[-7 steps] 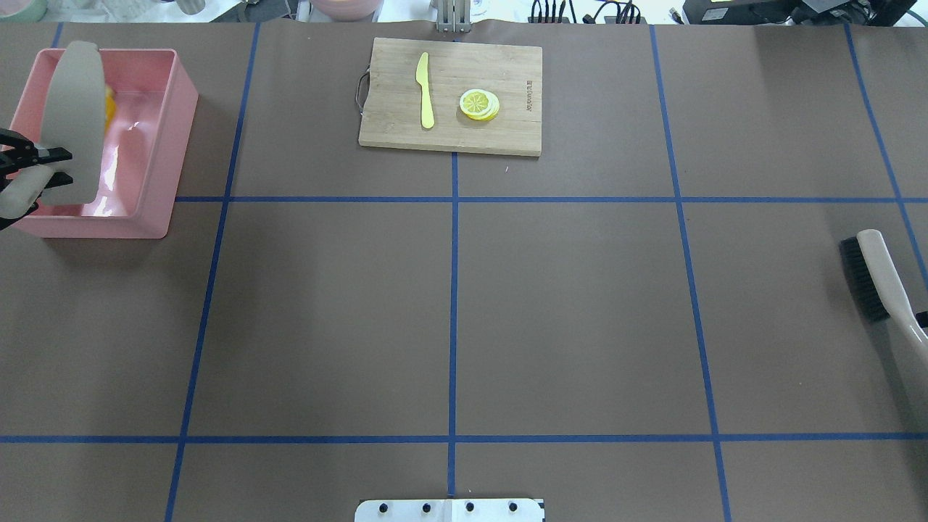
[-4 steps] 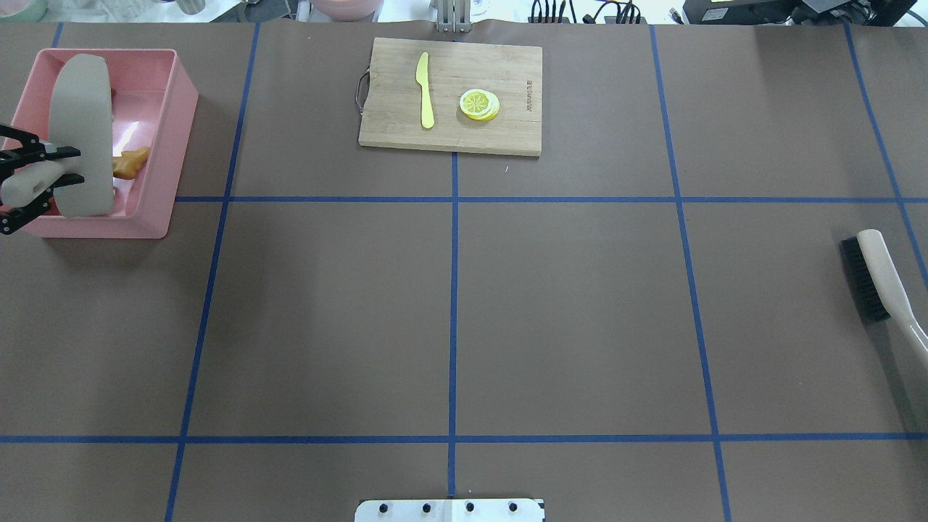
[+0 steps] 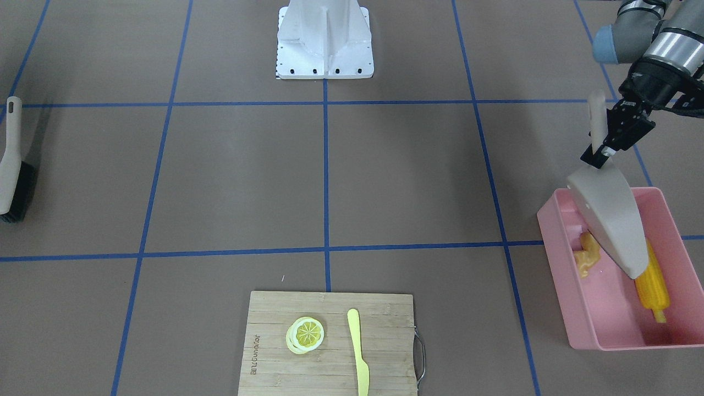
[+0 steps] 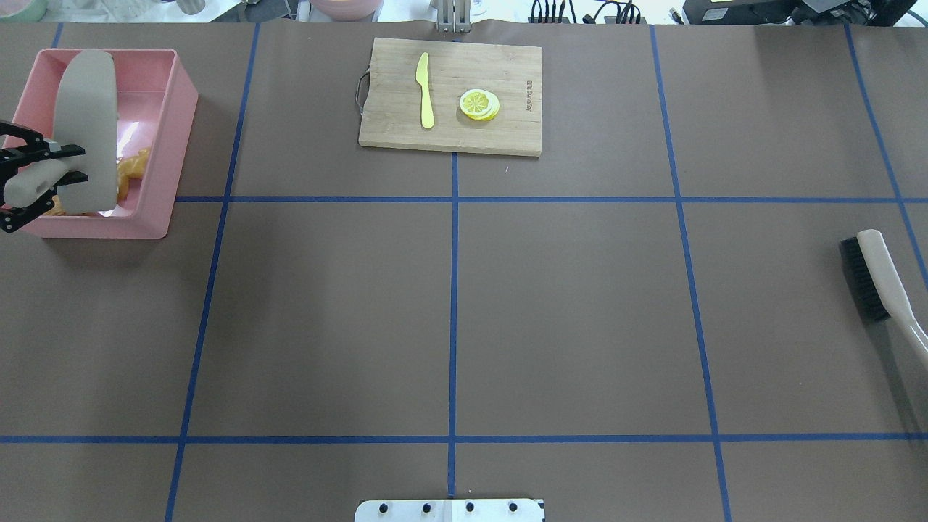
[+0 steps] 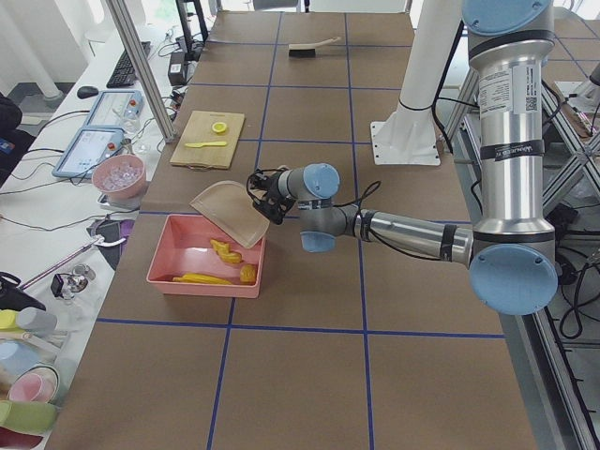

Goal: Sweep and dump trash into bin
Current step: 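Tilt the dustpan with the left gripper to dump the produce into the bin, then bring the empty dustpan back with the left gripper and lower it to the table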

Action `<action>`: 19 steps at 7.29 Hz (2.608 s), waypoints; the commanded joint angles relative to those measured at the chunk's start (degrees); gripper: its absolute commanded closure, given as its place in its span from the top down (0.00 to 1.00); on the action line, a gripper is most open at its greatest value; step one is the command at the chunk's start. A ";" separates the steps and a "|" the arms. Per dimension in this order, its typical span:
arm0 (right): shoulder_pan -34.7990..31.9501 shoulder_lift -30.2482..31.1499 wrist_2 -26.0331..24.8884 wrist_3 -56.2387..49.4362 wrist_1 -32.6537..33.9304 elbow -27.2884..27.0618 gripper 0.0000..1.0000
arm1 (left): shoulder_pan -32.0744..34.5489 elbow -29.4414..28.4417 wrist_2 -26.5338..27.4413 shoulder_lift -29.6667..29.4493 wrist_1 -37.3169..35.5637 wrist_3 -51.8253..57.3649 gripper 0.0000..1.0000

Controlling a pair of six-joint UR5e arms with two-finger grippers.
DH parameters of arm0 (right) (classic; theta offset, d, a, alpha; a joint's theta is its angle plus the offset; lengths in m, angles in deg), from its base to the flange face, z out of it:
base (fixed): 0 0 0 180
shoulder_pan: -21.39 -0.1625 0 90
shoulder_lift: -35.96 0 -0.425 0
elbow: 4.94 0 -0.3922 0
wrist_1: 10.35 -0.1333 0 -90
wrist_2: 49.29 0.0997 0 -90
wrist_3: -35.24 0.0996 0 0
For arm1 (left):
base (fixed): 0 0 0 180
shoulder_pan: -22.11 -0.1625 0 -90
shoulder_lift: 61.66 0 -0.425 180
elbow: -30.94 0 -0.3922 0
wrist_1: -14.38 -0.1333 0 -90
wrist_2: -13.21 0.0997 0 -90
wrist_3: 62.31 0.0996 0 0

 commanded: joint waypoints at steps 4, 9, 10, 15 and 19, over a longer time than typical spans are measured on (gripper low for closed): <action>-0.06 0.64 -2.33 -0.05 0.06 0.56 1.00 | -0.30 2.79 -5.06 -1.41 0.01 41.67 0.00; 0.03 0.02 4.52 0.48 -0.47 2.14 1.00 | -0.83 1.66 -7.42 -5.61 -4.89 96.00 0.00; 0.03 0.63 4.44 0.48 -0.47 2.84 1.00 | -1.35 1.65 -7.52 -7.46 -9.43 106.89 0.00; 0.03 -0.24 -0.22 0.48 -0.47 1.62 1.00 | -10.84 -3.36 -10.40 -17.14 -15.98 121.24 0.00; 0.03 -1.12 -0.66 0.39 -0.55 1.79 1.00 | -13.04 -5.20 -16.57 -20.12 -23.92 121.50 0.00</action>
